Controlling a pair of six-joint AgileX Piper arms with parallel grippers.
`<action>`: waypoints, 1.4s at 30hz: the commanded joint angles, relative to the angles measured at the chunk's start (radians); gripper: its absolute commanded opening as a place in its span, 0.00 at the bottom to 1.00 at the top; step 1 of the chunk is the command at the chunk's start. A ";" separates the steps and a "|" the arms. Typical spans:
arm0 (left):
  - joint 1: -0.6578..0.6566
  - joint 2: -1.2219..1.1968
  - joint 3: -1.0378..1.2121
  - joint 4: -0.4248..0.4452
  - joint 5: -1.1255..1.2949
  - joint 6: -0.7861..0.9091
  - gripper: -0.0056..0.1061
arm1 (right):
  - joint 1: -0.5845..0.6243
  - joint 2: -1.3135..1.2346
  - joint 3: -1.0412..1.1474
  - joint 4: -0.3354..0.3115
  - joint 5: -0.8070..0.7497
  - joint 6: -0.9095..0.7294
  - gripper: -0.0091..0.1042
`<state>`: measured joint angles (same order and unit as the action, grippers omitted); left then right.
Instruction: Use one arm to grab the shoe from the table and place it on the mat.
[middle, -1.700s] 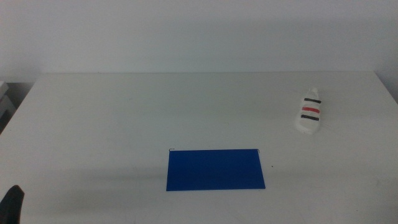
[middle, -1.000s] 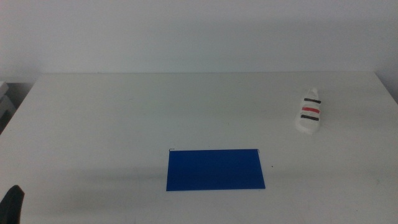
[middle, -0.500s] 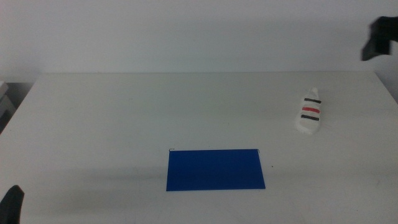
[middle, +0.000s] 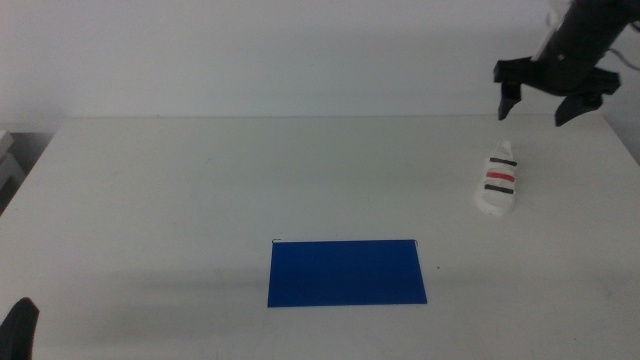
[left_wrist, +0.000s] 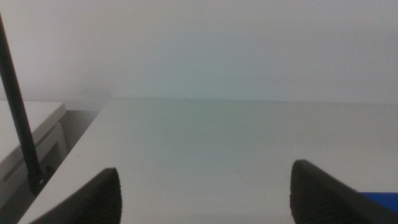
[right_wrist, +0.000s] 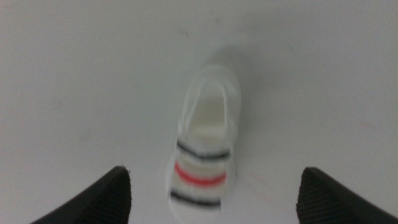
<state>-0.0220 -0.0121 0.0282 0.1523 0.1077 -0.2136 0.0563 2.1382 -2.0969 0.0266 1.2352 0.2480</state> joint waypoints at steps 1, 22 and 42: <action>-0.003 -0.014 0.009 0.000 -0.076 -0.006 0.88 | -0.001 0.004 -0.087 -0.017 0.051 0.008 0.89; -0.003 -0.014 0.009 0.000 -0.076 -0.005 0.88 | 0.020 0.186 -0.114 -0.046 0.004 0.205 0.89; -0.003 -0.014 0.009 0.000 -0.076 -0.006 0.88 | 0.062 0.130 -0.101 -0.091 0.053 0.198 0.05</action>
<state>-0.0220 -0.0121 0.0282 0.1523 0.1077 -0.2136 0.1062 2.3858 -2.1774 -0.0423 1.2312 0.4526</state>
